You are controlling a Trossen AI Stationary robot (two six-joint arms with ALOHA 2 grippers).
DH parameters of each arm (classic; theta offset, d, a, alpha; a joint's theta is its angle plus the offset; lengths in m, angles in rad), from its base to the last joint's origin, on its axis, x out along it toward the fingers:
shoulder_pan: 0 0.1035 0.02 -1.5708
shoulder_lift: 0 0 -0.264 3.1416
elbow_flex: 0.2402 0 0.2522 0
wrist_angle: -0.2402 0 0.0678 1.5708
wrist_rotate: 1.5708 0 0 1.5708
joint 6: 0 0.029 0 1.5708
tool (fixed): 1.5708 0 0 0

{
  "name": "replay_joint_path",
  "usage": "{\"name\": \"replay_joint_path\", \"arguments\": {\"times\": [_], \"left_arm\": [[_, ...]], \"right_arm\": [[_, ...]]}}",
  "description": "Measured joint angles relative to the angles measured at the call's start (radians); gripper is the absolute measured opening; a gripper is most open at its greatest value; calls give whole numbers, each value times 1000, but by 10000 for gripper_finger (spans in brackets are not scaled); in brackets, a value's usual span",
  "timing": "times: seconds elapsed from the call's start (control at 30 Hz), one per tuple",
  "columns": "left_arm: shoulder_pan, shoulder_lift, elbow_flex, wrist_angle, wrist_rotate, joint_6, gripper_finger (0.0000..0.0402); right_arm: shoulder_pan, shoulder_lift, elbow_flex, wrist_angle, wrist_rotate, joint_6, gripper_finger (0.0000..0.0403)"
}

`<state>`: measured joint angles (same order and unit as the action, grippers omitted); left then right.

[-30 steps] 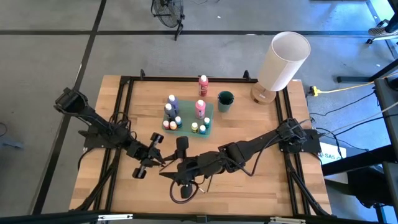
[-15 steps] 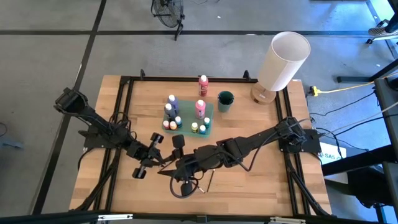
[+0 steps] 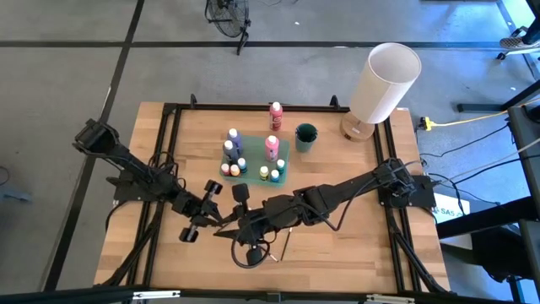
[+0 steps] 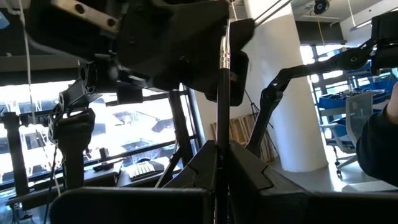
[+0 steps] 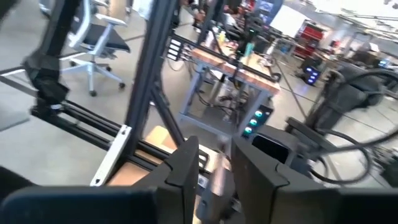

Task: Pick & Place Paint Supplies
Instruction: Put the black paint brush into the dark green cup

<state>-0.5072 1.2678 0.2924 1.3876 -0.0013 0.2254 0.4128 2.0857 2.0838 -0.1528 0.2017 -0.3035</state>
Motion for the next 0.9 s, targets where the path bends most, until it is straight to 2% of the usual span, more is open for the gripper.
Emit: {"name": "replay_joint_path", "arguments": {"times": [0.4, 0.73, 0.9], "left_arm": [[1, 0, 0, 0, 0, -5, 13], [0, 0, 0, -8, 5, -4, 13], [0, 0, 0, -11, 7, -3, 13]], "right_arm": [[-6, 0, 0, 0, -7, 0, 62], [-6, 5, 2, -11, -7, -1, 17], [-10, 6, 2, -14, -30, -2, 10]]}}
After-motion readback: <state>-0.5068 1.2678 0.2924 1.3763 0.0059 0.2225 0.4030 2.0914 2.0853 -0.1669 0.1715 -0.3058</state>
